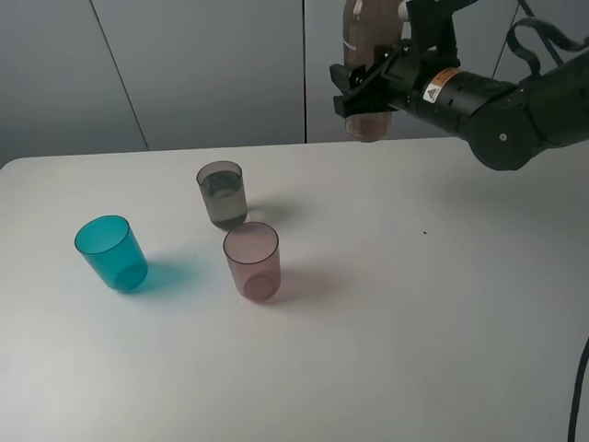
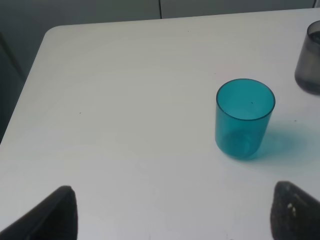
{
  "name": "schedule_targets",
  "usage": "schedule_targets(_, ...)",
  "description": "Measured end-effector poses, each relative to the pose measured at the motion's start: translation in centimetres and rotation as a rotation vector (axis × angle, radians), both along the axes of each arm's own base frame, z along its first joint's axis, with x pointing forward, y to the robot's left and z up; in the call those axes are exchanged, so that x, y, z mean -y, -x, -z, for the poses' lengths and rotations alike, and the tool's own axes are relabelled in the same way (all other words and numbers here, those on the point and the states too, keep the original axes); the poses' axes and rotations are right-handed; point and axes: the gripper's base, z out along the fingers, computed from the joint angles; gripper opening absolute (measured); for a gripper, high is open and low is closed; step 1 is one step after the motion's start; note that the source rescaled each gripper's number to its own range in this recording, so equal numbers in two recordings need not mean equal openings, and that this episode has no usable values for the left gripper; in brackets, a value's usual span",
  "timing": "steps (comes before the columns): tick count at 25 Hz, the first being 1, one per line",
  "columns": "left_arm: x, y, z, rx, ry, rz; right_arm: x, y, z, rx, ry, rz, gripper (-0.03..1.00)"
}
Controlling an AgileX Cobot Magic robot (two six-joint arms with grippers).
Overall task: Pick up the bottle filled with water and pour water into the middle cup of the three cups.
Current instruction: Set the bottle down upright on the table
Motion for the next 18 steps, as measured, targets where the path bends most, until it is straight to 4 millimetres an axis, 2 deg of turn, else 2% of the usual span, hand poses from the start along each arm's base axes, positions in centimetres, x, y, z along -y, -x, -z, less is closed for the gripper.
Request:
schedule_targets(5,0.0,0.0,0.0,0.0,0.0,0.0,3.0,0.3,1.8,-0.077,-0.007,0.075,0.0)
schedule_targets(10,0.0,0.0,0.0,0.0,-0.003,0.002,5.0,-0.5,4.2,-0.109,-0.017,0.13,0.0)
schedule_targets(15,0.0,0.0,0.0,0.0,-0.005,0.003,6.1,-1.2,8.1,-0.099,-0.061,0.158,0.0)
schedule_targets(18,0.0,0.0,0.0,0.0,-0.005,0.003,6.2,-1.4,9.7,-0.048,-0.119,0.183,0.0)
